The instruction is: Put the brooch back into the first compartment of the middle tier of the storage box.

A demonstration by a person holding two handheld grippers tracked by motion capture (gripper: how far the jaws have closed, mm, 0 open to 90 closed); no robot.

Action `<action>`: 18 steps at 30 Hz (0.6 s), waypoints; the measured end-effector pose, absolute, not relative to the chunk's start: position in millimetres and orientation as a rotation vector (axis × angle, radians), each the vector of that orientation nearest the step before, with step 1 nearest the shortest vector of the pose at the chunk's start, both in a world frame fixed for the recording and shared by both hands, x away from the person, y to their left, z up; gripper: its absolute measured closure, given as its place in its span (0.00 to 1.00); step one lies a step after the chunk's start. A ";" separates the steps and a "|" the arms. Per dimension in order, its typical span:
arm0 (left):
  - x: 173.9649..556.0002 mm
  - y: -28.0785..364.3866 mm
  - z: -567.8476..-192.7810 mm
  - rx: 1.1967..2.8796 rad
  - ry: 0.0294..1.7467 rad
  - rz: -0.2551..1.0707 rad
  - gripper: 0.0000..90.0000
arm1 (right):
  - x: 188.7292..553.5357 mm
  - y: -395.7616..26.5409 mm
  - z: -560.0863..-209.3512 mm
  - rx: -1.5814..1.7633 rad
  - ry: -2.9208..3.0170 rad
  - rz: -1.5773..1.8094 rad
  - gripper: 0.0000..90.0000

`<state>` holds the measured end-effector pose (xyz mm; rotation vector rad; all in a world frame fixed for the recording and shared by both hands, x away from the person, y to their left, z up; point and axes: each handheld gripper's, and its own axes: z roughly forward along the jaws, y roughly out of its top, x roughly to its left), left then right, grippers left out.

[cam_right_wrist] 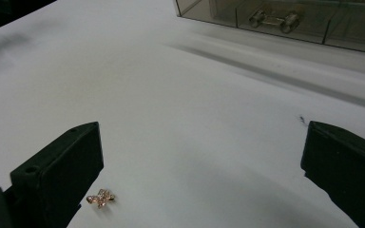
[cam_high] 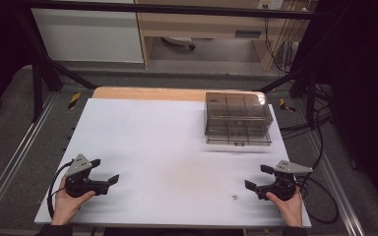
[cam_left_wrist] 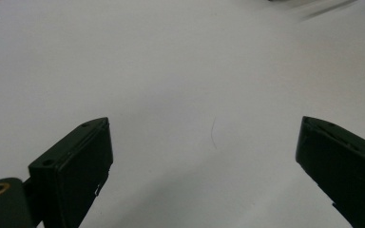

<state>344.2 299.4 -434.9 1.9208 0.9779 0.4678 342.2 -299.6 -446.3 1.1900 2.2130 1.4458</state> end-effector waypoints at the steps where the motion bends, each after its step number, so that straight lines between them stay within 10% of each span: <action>1: 344.4 299.6 -435.4 1.923 0.979 0.468 0.05 | 341.9 -299.5 -446.1 1.198 2.217 1.442 0.01; 18: 343.4 300.7 -438.2 1.948 0.993 0.458 0.05 | 341.0 -298.1 -443.3 1.224 2.256 1.409 0.03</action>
